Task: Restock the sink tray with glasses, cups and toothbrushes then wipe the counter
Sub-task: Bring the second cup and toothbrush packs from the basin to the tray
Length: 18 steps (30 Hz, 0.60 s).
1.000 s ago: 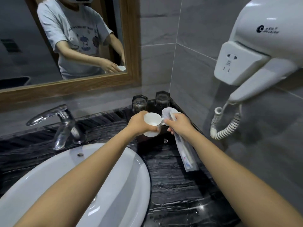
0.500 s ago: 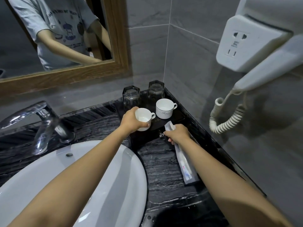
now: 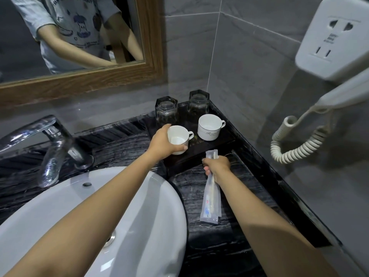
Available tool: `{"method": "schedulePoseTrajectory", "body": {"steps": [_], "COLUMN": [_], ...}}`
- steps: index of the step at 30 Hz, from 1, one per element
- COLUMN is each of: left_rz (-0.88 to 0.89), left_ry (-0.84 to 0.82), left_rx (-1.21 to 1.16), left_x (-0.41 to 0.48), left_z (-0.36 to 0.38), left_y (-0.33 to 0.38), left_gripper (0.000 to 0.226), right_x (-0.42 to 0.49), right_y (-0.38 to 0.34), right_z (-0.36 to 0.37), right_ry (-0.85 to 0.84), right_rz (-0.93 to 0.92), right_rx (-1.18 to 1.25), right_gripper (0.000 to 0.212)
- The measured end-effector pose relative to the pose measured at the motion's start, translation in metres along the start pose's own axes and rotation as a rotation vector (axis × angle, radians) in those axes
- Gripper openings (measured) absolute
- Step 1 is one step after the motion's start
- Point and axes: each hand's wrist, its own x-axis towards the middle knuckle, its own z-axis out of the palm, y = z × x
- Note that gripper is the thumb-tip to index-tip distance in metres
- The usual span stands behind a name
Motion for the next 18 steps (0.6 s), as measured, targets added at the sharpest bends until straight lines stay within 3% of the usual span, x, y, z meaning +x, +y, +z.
{"method": "schedulePoseTrajectory", "body": {"steps": [5,10,13,16,18], "left_rz": [0.032,0.064,0.054,0.012,0.095], "left_ry": [0.049,0.251,0.344,0.304,0.257], "left_rx": [-0.041,-0.186,-0.199,-0.211,-0.122], "left_x": [-0.010,-0.054,-0.085,-0.099,-0.103], "left_z": [-0.003,0.011,0.030,0.042,0.048], "left_y": [-0.001,-0.011,-0.020,-0.023,-0.024], "left_gripper": [0.096,0.048,0.040,0.043,0.043], "right_x": [0.002,0.000,0.000,-0.002,-0.003], "right_y": [0.000,-0.002,-0.002,0.001,0.003], "right_z": [0.001,0.000,0.000,0.000,-0.001], "right_ry": [-0.010,-0.017,-0.031,-0.039,-0.045], "right_rz": [0.002,-0.033,-0.041,-0.042,-0.048], "right_rx": [0.012,-0.013,-0.014,-0.014,-0.021], "right_gripper": [0.014,0.020,0.021,0.021,0.020]}}
